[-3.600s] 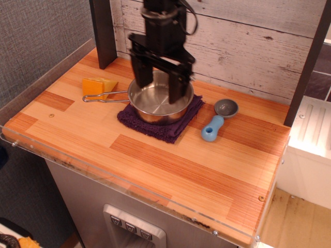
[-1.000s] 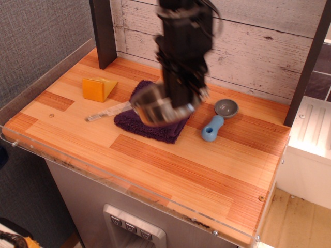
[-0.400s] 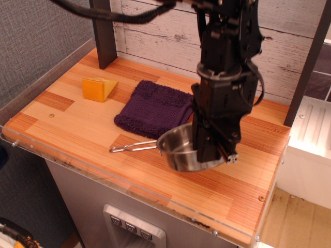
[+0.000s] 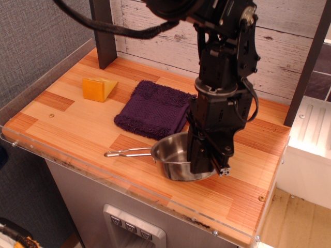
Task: Move the pot to the front of the spoon.
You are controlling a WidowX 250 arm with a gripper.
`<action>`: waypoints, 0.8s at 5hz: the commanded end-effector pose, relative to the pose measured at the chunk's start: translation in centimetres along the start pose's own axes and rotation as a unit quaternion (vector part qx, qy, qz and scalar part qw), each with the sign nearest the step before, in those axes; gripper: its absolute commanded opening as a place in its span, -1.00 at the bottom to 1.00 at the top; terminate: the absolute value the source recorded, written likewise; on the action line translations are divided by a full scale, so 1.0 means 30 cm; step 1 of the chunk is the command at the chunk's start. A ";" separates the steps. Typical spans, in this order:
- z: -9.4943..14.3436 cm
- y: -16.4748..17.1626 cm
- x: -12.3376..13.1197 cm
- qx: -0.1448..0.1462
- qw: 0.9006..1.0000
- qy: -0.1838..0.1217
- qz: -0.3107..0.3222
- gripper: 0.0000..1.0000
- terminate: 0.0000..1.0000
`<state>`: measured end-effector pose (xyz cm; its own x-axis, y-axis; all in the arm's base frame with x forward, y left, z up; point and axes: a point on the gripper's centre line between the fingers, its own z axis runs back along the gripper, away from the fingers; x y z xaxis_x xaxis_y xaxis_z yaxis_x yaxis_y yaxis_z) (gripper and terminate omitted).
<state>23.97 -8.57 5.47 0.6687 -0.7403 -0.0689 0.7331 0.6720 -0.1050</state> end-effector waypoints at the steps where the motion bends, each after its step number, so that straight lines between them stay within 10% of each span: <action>1: 0.004 0.002 -0.023 -0.010 1.000 0.015 -0.017 1.00 -1.00; 2: 0.010 0.000 -0.026 -0.026 0.999 0.016 -0.030 1.00 -1.00; 3: 0.104 0.056 -0.075 -0.035 0.998 -0.043 0.017 1.00 -1.00; 4: 0.224 0.192 -0.174 0.010 0.987 -0.086 0.138 1.00 -1.00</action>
<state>26.11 -1.05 10.82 0.8600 -0.5090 0.0368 0.5099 0.8540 -0.1031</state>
